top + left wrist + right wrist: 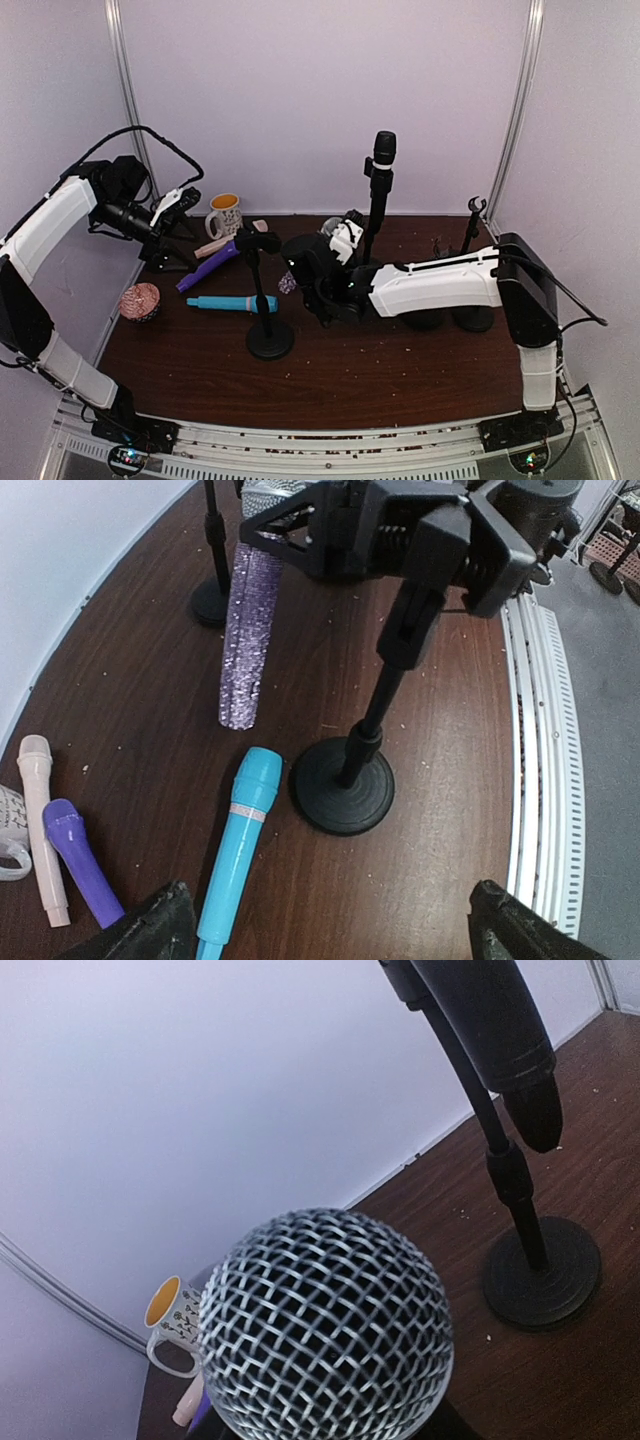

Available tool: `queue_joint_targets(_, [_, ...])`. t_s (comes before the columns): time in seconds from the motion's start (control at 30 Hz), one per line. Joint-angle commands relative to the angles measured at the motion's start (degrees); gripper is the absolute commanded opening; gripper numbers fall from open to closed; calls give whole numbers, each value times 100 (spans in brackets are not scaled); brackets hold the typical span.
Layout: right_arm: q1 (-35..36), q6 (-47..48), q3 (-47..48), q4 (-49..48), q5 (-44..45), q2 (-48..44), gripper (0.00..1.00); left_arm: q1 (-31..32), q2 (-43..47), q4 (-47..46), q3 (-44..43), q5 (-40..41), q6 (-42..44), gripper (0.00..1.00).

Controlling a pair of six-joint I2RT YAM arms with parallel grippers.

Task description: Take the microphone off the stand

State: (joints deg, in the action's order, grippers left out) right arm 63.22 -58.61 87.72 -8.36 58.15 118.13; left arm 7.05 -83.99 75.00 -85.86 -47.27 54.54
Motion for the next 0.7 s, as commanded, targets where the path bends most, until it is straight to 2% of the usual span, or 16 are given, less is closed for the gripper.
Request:
queue_joint_targets(0.0, [-136, -1821, 685, 1094, 103, 412, 0, -80, 265, -141, 125, -16, 83, 98])
queue_joint_targets(0.17, [-165, -2422, 1437, 1840, -156, 880, 3, -138, 293, -115, 140, -20, 70, 98])
queue_joint_targets(0.33, [-199, -2967, 1479, 1973, -398, 1104, 11, -195, 369, -112, 187, -42, 78, 98])
queue_joint_targets(0.53, [-310, -3435, 531, 743, -1163, 1050, 20, -236, 373, -115, 246, -67, 118, 98])
queue_joint_targets(0.67, [-423, -3256, -51, -432, -1899, 1062, 33, -235, 316, -117, 208, -115, 118, 98])
